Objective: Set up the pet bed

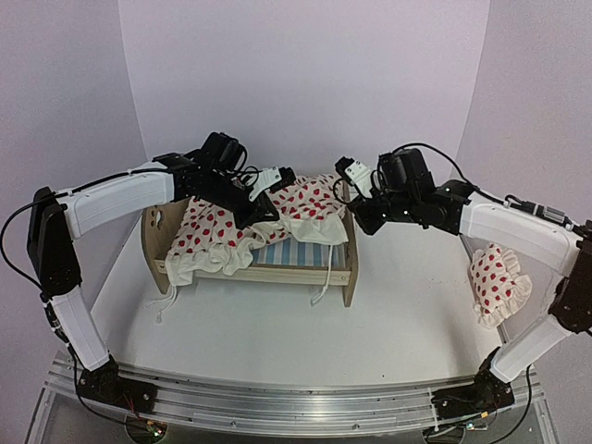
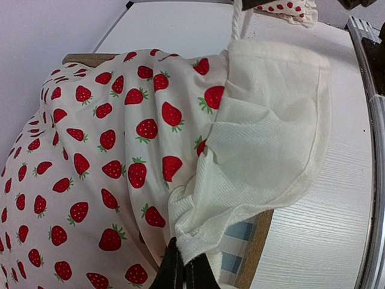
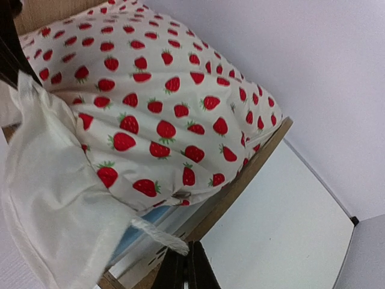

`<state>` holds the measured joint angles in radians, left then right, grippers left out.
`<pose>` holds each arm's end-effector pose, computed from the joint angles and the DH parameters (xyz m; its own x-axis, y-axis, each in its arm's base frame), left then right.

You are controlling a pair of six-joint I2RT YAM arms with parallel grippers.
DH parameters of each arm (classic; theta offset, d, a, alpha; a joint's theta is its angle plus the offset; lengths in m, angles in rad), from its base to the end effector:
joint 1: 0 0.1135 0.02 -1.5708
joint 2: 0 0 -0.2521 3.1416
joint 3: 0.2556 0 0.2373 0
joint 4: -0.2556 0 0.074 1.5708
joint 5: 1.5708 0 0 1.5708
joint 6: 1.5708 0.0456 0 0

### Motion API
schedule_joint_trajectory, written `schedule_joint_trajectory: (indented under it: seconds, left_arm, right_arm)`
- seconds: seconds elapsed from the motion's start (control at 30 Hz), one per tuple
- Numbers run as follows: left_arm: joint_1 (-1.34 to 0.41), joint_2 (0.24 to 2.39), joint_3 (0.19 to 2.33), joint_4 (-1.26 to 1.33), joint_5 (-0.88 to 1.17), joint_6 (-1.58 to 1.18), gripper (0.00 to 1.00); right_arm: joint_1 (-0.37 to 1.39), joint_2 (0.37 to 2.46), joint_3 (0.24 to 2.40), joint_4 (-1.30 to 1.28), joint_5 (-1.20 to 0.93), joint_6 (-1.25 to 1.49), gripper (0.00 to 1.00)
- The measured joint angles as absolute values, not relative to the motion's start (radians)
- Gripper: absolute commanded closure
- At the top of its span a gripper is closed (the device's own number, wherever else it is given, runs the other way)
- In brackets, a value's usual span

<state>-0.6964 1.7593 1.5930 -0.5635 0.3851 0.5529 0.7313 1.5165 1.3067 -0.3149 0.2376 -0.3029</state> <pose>0.2884 -0.2635 0.3048 -0.0103 0.6430 -0.7658 0.9573 0.2276 0.1783 0.2645 0.2229 0.3168 -0.2075 -0.5757 -0.7909 -0.5860 0.7205 -0.3707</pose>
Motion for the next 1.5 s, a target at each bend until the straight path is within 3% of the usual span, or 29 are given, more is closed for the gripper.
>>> schedule_joint_trajectory:
  seconds: [1.5]
  left_arm:
    - [-0.694, 1.734, 1.554, -0.547, 0.377, 0.561, 1.00]
  right_arm:
    - [0.828, 1.502, 1.431, -0.334, 0.178, -0.134, 1.00]
